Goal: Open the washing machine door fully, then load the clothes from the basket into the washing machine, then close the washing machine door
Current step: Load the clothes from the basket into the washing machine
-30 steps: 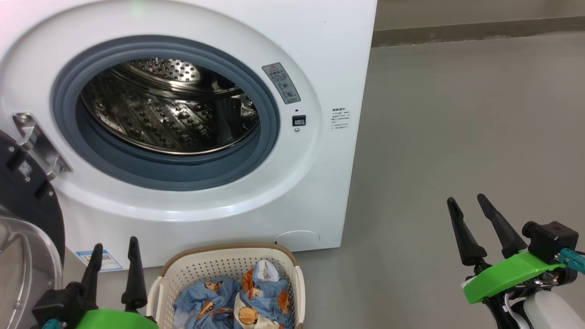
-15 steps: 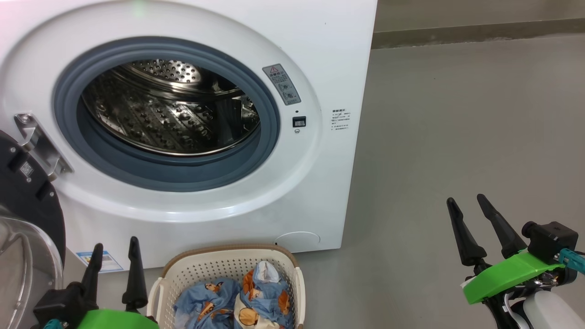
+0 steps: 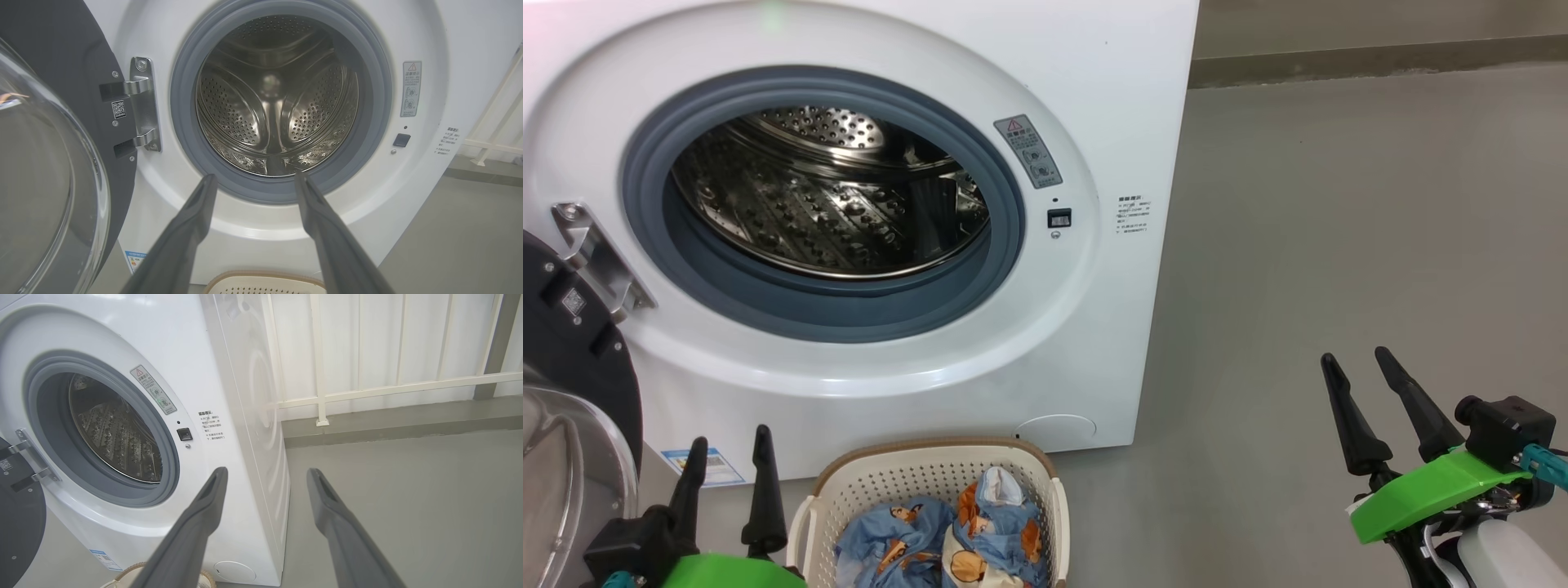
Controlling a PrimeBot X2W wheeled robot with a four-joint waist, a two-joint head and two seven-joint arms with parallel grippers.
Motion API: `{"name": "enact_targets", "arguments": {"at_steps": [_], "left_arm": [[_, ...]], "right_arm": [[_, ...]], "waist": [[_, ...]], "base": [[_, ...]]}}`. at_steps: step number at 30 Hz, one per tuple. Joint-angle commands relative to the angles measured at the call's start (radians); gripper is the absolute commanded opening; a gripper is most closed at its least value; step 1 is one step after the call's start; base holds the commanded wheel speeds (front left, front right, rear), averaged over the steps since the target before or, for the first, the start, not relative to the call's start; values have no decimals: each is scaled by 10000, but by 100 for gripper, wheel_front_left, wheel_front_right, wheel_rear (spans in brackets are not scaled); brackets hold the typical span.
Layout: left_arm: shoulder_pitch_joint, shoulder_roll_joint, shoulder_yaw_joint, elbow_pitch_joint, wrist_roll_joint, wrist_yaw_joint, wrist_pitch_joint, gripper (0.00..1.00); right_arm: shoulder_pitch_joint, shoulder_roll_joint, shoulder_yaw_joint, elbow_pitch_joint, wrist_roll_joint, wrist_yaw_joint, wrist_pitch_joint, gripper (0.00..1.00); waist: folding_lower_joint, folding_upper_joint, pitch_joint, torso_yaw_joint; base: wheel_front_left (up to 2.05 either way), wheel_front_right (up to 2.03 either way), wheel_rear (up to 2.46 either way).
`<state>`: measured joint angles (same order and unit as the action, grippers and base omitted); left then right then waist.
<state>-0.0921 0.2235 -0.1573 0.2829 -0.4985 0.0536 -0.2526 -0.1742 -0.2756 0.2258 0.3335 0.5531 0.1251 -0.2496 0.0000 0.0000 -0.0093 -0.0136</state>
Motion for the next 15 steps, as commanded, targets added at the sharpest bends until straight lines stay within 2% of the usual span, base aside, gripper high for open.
{"name": "enact_targets", "arguments": {"at_steps": [1, 15], "left_arm": [[-220, 160, 407, -155, 130, -7, -91, 100], [-216, 128, 420, -110, 275, 10, -91, 100]], "right_arm": [[-69, -143, 178, -204, -78, 56, -122, 100], [-105, -170, 271, -170, -77, 56, -122, 100]], "waist": [[0, 0, -7, 4], [0, 0, -7, -28]], "base": [[0, 0, 0], [0, 0, 0]]}}
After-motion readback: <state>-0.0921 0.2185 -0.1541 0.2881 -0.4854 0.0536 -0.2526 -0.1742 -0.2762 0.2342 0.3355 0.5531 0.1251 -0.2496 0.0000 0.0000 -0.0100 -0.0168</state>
